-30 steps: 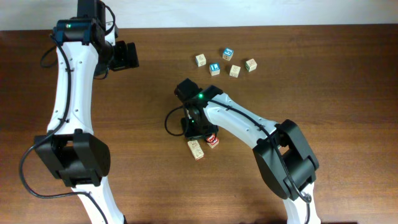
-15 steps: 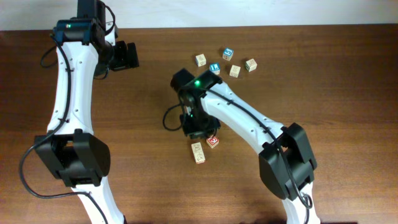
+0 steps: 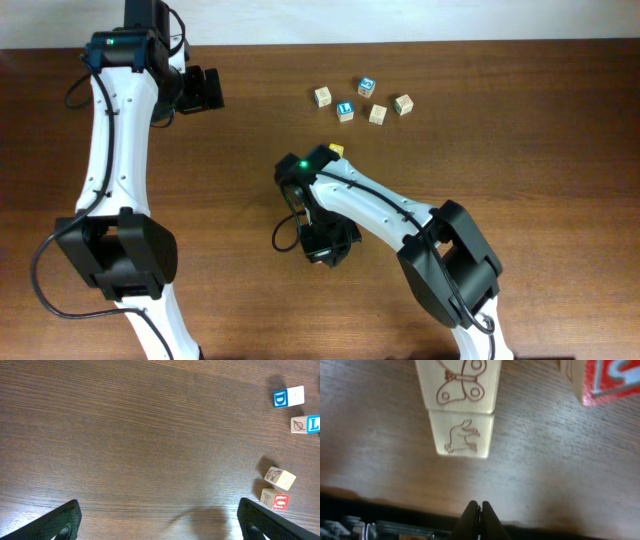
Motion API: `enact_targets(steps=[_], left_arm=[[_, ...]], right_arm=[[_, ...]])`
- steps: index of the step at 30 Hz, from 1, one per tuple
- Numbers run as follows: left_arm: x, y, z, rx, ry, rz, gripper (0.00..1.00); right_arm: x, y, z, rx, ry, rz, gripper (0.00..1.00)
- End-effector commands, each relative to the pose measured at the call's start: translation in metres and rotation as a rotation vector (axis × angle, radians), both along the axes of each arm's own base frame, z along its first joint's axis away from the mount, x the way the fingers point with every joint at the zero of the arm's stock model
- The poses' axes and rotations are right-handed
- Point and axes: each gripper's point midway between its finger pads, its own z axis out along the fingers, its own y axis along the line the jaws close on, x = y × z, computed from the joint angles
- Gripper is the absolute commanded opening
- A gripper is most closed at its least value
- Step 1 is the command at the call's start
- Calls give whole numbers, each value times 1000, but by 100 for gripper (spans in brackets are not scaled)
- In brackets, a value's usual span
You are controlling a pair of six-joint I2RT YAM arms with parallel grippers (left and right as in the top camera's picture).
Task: Rotate 3 blocks
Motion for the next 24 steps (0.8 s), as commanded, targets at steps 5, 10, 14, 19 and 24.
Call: enact_targets(steps=[5, 10, 14, 19, 24], left_arm=[[-2, 2, -2, 2, 7, -2, 98], [-2, 4, -2, 15, 7, 3, 98], [-2, 4, -2, 15, 7, 3, 98], [-2, 4, -2, 15, 7, 3, 98], [-1, 4, -2, 15, 6, 3, 98]], right_arm=[[-10, 37, -11, 92, -75, 122, 4], [-13, 35, -19, 85, -72, 125, 4], [-7, 31, -25, 65, -78, 92, 4], [3, 23, -36, 34, -72, 38, 4], [10, 14, -39, 23, -59, 5, 4]])
